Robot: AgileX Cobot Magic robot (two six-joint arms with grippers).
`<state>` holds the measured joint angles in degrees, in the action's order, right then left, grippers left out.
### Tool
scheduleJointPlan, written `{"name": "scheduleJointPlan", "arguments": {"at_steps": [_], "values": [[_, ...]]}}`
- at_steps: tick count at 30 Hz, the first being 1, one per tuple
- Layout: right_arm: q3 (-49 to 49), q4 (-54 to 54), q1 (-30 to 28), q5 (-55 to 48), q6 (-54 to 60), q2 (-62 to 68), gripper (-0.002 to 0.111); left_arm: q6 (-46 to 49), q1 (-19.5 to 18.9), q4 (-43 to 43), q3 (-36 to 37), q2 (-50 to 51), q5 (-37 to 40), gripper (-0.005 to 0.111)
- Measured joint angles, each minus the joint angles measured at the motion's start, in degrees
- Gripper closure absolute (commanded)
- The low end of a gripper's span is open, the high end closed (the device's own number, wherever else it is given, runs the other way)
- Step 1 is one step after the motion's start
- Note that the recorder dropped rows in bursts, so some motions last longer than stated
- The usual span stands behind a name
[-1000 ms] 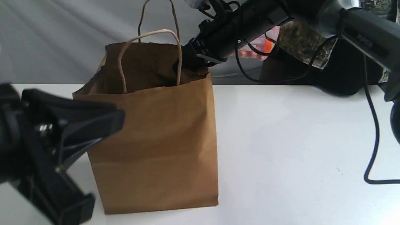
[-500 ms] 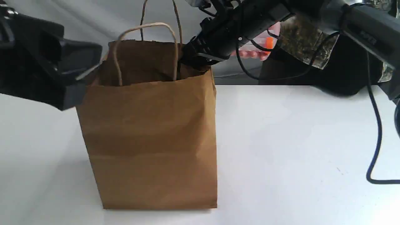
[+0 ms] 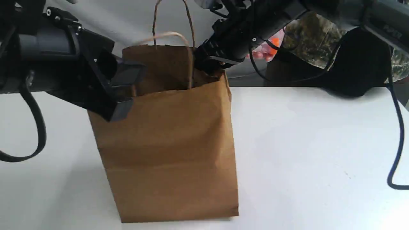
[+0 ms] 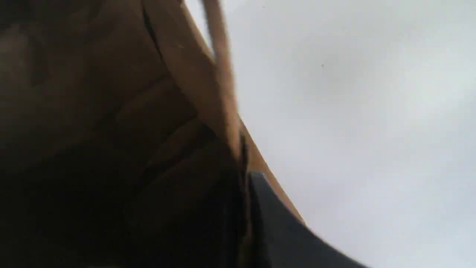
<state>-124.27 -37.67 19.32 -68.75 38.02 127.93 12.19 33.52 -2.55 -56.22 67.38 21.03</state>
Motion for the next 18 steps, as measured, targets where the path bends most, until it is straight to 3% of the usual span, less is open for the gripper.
{"name": "scheduleJointPlan", "arguments": {"at_steps": [9,14,18], "values": [[2.5,-4.0,0.0,0.4,3.5,-0.5,0.108,0.5,-0.9,0.7,0.0,2.0,-2.9,0.051],[2.5,-3.9,0.0,0.0,4.6,-1.2,0.108,2.2,-0.9,10.4,-1.2,2.7,-3.0,0.051],[2.7,-3.9,0.0,-0.2,4.7,-1.2,0.108,7.0,-0.9,17.9,-2.9,2.1,4.4,0.051]]}}
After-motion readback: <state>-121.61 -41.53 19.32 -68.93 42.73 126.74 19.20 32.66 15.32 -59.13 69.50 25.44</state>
